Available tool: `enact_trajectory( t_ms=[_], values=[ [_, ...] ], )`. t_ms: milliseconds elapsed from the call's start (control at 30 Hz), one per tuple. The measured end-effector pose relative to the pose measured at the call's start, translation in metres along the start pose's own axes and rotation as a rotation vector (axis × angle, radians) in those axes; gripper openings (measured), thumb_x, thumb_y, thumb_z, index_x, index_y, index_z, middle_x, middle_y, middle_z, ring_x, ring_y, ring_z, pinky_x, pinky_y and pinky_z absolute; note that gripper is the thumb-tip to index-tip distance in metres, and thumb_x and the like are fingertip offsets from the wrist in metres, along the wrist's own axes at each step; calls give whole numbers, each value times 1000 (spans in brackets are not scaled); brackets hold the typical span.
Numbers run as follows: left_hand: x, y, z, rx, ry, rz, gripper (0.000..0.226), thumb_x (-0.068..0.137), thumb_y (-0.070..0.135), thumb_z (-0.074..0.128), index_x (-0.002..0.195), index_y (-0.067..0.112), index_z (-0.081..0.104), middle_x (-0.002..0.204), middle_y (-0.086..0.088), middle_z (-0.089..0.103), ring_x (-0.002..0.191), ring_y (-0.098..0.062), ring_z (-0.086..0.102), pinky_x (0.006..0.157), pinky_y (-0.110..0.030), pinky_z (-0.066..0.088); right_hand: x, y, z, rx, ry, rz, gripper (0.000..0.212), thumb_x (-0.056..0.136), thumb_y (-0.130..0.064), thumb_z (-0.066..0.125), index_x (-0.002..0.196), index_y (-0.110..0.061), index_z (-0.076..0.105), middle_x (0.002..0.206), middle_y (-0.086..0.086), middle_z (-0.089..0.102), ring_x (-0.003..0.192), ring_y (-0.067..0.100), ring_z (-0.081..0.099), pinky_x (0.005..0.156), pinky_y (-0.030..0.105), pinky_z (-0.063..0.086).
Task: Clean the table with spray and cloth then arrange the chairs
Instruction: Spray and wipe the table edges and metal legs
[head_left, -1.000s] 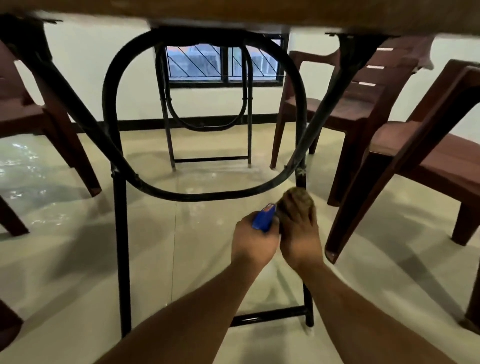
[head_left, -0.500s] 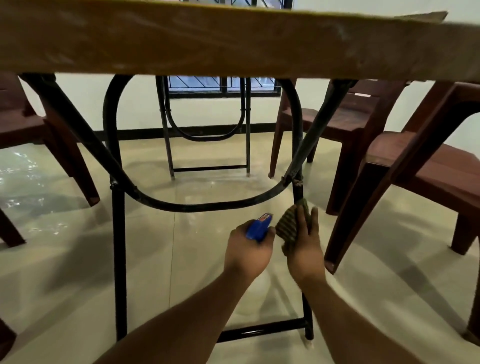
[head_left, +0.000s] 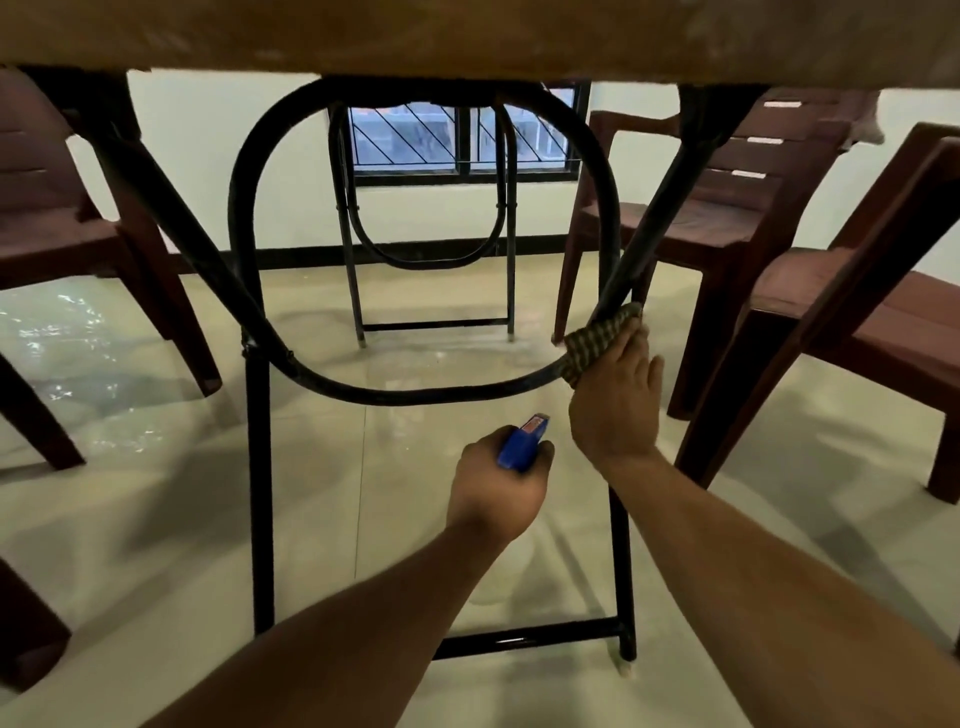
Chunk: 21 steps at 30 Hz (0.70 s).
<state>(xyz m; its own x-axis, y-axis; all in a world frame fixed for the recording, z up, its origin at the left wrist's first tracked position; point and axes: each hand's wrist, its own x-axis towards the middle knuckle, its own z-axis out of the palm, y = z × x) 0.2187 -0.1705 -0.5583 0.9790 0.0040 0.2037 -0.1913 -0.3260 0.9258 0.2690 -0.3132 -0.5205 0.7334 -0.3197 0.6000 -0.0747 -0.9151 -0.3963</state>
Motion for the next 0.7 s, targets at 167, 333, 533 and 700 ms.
enact_trajectory(
  t_ms=[167,333,533,700],
  values=[
    [-7,0,-5,-42,7,-20,22,91,33,70,78,18,60,63,-7,59,53,-17,50,60,-42,53,19,-31,-28,417,187,-3,92,88,2,60,158,-14,3,162,10,14,142,32,36,104,49,50],
    [-9,2,-14,-38,4,31,19,92,31,70,80,18,62,59,-1,54,51,-14,46,57,-32,47,-24,10,-11,-62,-246,-60,86,94,1,47,158,-10,-10,165,15,-17,152,37,-6,108,52,45],
    [-13,-3,-10,-8,-6,49,23,92,33,69,77,19,59,61,-4,56,51,-13,47,55,-29,47,-7,15,-27,-15,50,-382,94,80,13,51,160,-22,16,167,-1,-9,153,32,-10,108,48,38],
    [-18,-5,-11,-7,-52,83,26,92,35,69,74,22,57,63,-7,58,52,-14,48,57,-30,46,-20,48,-10,-438,-321,-537,66,90,-4,28,154,-17,34,167,1,-8,151,31,-22,124,53,13]
  ],
)
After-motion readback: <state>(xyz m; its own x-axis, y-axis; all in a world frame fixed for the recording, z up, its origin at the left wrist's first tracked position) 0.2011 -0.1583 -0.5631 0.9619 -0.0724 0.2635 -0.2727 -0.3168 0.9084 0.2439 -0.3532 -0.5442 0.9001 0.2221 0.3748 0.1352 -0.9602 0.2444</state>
